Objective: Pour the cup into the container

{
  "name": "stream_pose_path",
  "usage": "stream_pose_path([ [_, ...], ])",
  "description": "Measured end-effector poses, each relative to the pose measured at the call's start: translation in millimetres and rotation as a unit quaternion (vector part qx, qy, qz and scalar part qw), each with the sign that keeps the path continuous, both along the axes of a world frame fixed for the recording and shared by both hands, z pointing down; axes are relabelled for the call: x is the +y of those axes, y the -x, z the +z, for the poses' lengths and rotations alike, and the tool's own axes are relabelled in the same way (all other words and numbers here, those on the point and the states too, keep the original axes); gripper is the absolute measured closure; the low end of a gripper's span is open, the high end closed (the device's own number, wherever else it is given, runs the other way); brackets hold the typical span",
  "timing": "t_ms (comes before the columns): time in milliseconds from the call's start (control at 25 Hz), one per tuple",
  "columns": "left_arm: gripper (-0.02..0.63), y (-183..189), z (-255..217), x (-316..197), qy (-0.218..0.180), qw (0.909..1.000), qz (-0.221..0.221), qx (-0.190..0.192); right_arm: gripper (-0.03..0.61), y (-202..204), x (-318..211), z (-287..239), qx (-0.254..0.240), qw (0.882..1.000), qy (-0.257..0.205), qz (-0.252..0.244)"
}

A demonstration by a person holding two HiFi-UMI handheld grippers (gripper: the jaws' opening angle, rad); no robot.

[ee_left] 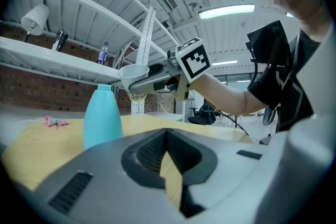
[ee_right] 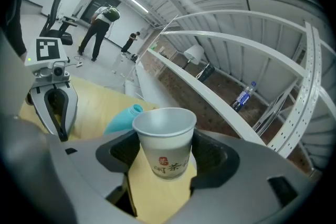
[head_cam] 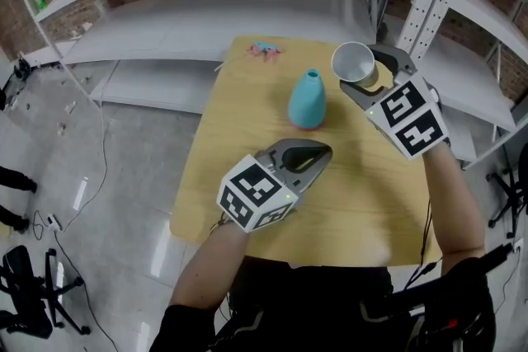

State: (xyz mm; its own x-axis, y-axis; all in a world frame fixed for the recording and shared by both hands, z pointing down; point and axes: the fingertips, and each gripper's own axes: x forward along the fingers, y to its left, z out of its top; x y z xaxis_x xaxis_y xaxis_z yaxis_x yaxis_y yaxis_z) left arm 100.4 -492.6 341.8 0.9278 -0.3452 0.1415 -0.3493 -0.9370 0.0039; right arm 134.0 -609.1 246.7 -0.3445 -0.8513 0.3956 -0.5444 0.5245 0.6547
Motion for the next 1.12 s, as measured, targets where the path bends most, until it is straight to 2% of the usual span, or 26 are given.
stream_pose_path([
  [200,0.612,0,0,0,0.0,1.0,0.0,0.0,0.265,9,-8,2,0.049,0.999,-0.009,-0.001],
  [480,0.612,1,0,1,0.001,1.0,0.003,0.0,0.265,17,-15,4,0.093,0.995,-0.022,0.0],
  [1120,0.612,1,-1,2,0.001,1.0,0.001,0.001,0.265,27,-19,1,0.196,0.978,-0.071,0.001],
])
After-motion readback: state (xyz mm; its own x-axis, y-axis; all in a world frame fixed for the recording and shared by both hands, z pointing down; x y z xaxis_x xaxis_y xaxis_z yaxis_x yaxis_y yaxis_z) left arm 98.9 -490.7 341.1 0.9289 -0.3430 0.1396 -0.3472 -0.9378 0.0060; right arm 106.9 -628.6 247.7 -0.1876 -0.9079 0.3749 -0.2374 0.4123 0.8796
